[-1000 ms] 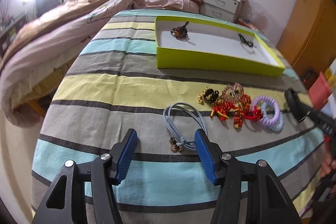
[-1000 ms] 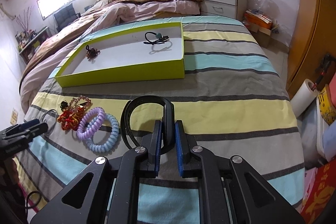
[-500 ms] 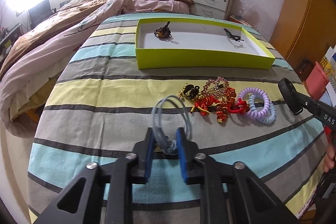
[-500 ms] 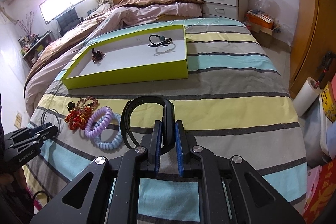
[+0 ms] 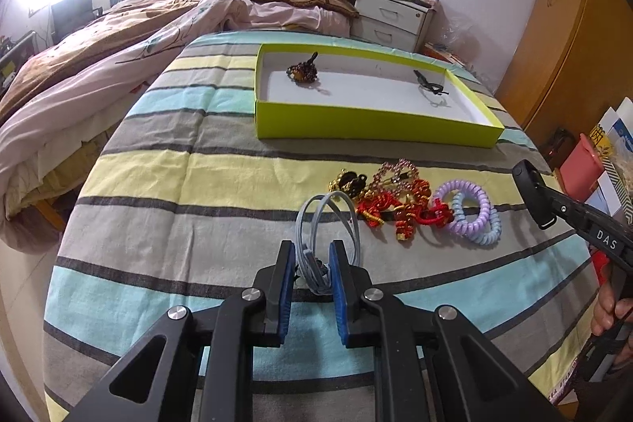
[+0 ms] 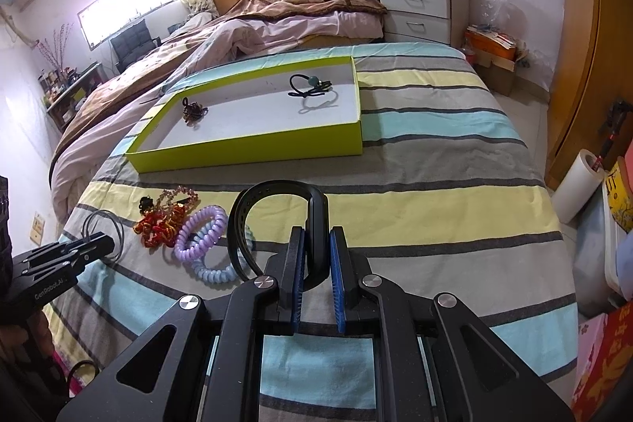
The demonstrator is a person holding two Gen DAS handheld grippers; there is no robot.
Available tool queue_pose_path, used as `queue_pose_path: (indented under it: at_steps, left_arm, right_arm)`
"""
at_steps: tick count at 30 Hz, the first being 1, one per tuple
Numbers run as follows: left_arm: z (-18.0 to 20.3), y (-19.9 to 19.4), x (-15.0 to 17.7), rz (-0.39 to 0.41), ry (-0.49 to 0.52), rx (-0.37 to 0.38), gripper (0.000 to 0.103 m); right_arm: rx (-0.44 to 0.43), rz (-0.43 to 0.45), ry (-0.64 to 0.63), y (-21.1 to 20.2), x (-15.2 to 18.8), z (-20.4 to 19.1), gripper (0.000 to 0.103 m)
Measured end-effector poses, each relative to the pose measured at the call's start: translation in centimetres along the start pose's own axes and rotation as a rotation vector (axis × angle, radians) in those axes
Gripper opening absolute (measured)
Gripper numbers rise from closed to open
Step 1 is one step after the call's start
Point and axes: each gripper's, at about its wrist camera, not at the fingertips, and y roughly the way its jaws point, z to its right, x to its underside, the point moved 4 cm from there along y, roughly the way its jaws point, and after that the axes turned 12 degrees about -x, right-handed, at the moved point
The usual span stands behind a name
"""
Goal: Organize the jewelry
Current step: 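Carry the black band with the right tool and grey cable with the left tool into the tray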
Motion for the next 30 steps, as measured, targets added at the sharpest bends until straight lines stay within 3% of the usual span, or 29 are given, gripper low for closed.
queue_pose_path:
  at_steps: [16,30]
  left_arm:
    - [-0.3,-1.5,-3.5,0.059,-0.002,0.036,0.018]
    - [-0.3,0.8,-8.7,0.066,-0.007,0.060,0.018]
  right_arm:
    - [-0.013,0.030,-0.029,-0.5,-2.2,-1.2,0.013]
    - [-0.024,0.009,-0.055,2.6,-6.1,-2.0,0.013]
